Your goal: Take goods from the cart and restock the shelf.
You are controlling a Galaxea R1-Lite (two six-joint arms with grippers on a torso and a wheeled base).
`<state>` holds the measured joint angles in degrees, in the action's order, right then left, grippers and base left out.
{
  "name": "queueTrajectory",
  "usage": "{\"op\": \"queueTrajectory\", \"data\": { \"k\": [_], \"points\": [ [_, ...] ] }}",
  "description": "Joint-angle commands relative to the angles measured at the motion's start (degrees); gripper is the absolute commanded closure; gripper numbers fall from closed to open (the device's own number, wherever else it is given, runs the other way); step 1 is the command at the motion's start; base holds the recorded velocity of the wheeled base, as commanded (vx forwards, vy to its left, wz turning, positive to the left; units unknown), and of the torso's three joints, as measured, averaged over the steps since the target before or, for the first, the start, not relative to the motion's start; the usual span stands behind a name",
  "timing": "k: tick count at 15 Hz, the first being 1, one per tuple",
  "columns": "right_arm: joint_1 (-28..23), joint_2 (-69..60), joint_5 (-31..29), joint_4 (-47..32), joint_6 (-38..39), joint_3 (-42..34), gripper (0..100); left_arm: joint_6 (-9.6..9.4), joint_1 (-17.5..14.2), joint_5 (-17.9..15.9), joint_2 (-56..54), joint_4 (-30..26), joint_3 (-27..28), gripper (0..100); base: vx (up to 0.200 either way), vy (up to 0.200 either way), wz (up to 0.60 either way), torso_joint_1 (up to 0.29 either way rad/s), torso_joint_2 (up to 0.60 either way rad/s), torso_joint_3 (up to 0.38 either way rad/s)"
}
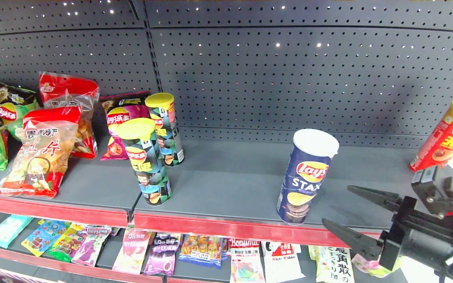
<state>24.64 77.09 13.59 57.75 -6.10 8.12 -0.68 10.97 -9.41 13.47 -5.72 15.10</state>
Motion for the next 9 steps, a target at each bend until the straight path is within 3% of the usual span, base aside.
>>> {"op": "queueTrajectory", "data": {
  "k": [1, 2, 5, 6, 8, 9],
  "points": [
    [-1.43, -5.46, -2.43, -0.18, -0.41, -2.23, 0, -0.02, 0.01, 0.01, 0.24, 0.0, 0.01, 100, 0.0, 0.0, 0.0, 0.0, 0.0, 0.0],
    [-1.43, -8.98, -8.06, -0.44, -0.23, -3.02, 0, -0.02, 0.01, 0.01, 0.42, 0.0, 0.01, 100, 0.0, 0.0, 0.0, 0.0, 0.0, 0.0],
    [-4.25, -16.98, -14.65, -1.85, -0.32, -4.6, 0, -0.02, 0.01, 0.01, 0.86, 0.18, 0.63, 100, 0.0, 0.0, 0.0, 0.0, 0.0, 0.0],
    [-7.41, -21.99, -17.28, -5.28, -0.32, -3.81, 0, 0.07, 0.1, 0.09, 1.38, 0.18, 1.51, 100, 0.0, 0.0, 0.0, 0.0, 0.0, 0.0],
    [-11.89, -31.13, -18.69, -14.59, -0.41, -1.0, 0, 0.07, 0.01, 0.09, 2.09, 0.18, 2.56, 100, 0.0, 0.0, 0.0, 0.0, 0.0, 0.0],
    [-11.89, -31.13, -18.69, -14.59, -0.41, -1.0, 0, 0.07, 0.01, 0.09, 2.09, 0.18, 2.56, 100, 0.0, 0.0, 0.0, 0.0, 0.0, 0.0]
  ]
}}
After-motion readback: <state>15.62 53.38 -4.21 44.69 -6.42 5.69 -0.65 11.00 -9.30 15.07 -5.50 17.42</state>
